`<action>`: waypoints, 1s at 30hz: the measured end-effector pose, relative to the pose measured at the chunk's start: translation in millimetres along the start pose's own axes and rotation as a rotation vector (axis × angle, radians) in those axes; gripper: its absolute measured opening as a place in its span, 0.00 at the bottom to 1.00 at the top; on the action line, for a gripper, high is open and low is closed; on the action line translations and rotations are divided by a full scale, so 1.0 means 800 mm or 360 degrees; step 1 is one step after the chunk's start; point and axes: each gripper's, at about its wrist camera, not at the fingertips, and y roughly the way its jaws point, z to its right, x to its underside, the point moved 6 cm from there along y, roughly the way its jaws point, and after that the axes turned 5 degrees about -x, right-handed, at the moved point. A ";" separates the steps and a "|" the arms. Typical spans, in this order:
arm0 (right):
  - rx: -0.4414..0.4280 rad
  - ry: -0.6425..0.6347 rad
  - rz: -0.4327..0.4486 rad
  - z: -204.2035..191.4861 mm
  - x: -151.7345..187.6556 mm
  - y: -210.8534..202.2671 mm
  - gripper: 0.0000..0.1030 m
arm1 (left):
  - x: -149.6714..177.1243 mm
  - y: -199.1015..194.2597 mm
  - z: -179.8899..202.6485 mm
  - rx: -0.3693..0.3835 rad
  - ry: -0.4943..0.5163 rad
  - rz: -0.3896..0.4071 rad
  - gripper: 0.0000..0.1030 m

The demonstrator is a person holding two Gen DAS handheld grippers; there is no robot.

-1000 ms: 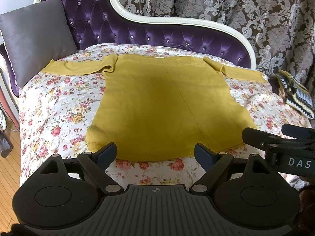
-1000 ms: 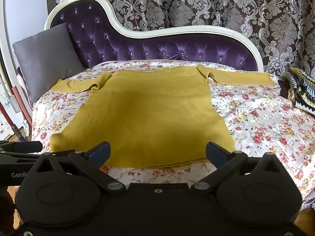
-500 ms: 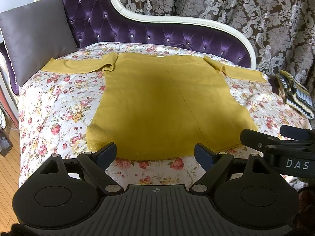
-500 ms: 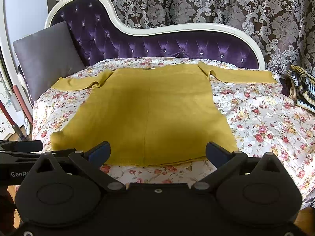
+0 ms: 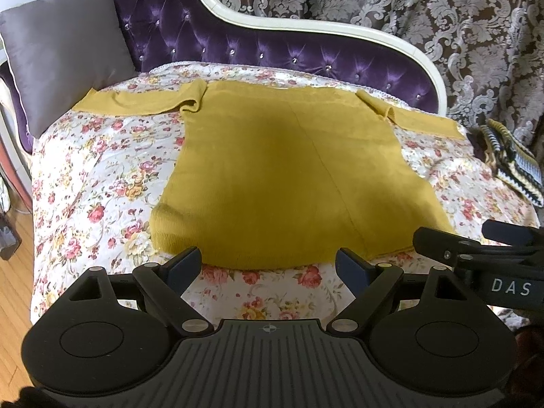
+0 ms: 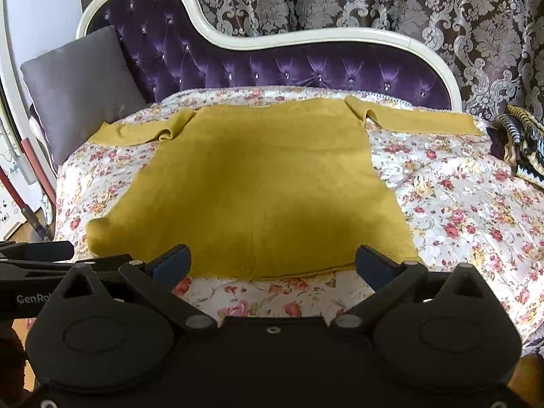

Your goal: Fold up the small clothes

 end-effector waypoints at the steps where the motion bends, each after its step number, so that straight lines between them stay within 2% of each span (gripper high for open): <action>1: -0.0004 0.0004 -0.0016 0.000 0.000 0.002 0.99 | 0.000 0.001 0.000 0.0001 -0.0005 -0.0011 0.83; 9: -0.0027 0.0053 -0.0136 0.003 -0.001 0.019 0.99 | 0.002 0.013 -0.005 0.0002 -0.0023 -0.0103 0.83; 14: -0.0028 0.0063 -0.0321 0.003 -0.003 0.039 0.99 | 0.000 0.025 -0.013 -0.0009 -0.0031 -0.0195 0.83; 18: 0.0010 0.0040 -0.0461 0.004 -0.006 0.060 0.99 | -0.008 0.029 -0.022 -0.0025 -0.0013 -0.0172 0.83; 22: 0.0027 0.0009 -0.0538 0.001 -0.023 0.082 0.99 | -0.027 0.035 -0.037 -0.0112 0.0045 -0.0118 0.83; 26: 0.0011 -0.0014 -0.0503 -0.003 -0.046 0.105 0.99 | -0.053 0.046 -0.059 -0.0150 0.0044 -0.0077 0.83; 30: -0.0052 -0.0097 -0.0254 -0.016 -0.073 0.113 0.99 | -0.083 0.063 -0.089 -0.0222 0.0007 -0.0012 0.83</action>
